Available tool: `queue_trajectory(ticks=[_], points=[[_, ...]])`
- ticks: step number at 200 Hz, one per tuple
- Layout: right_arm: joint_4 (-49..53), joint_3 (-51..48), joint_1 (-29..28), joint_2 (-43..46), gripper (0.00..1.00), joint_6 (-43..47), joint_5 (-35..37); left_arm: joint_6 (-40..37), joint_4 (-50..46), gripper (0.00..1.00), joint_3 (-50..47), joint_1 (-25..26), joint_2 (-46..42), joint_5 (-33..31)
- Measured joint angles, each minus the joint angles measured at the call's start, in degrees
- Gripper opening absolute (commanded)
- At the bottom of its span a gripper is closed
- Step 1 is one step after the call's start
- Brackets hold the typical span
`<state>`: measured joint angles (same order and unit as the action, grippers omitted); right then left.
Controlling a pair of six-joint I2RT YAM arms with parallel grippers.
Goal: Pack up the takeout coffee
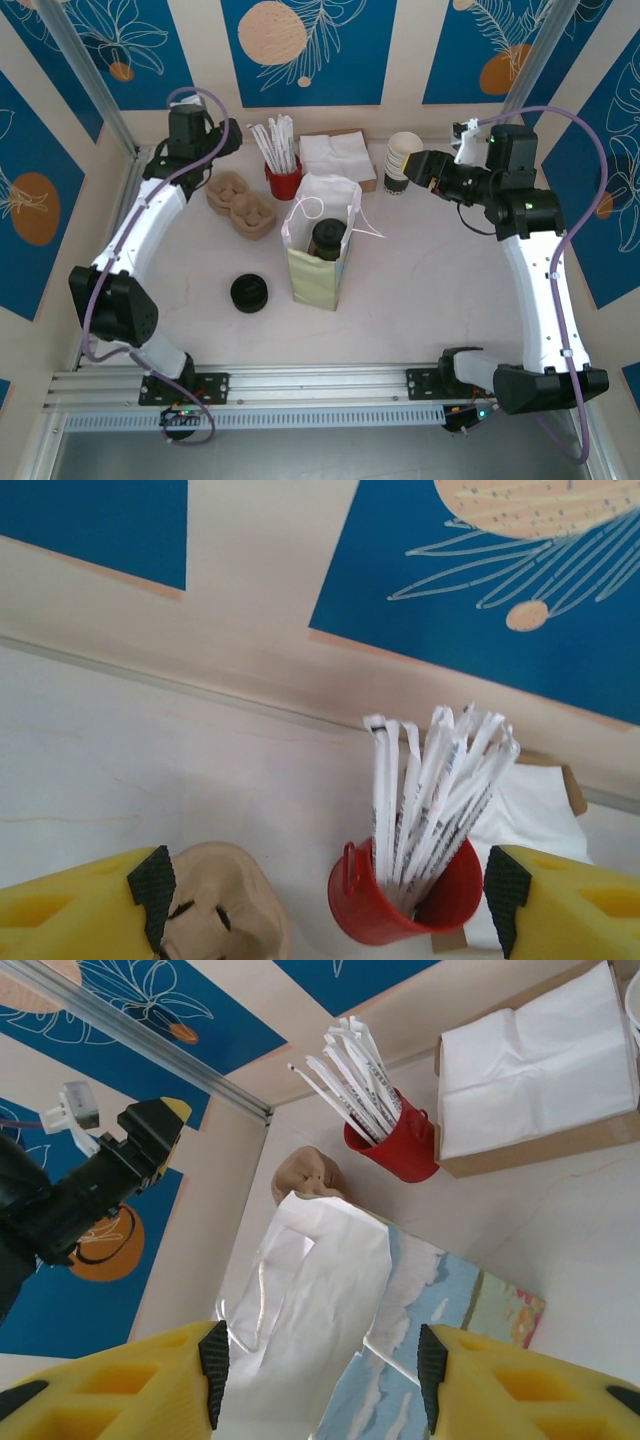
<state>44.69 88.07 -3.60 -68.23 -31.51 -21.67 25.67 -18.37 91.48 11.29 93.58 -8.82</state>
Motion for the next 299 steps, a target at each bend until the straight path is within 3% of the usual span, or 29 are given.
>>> queue_trajectory(ticks=[65, 135, 221, 299], points=[[-1.7, -0.1, 0.0, -0.2, 0.51, 0.9, -0.9, 0.8, 0.7, 0.81, 15.9, -2.7, 15.8, 10.5], [-3.2, -0.5, 0.0, -0.2, 0.49, 1.5, -0.3, 0.7, -2.4, 0.68, 30.8, -4.2, 33.1, 16.0], [-3.5, -0.7, 0.0, -3.4, 0.49, 2.6, 2.0, -0.3, -3.9, 0.57, 38.4, -4.5, 38.2, 19.3], [-3.3, -0.4, 0.0, -4.7, 0.49, 2.6, 1.9, -0.7, -4.6, 0.44, 37.6, -4.5, 39.6, 20.8]])
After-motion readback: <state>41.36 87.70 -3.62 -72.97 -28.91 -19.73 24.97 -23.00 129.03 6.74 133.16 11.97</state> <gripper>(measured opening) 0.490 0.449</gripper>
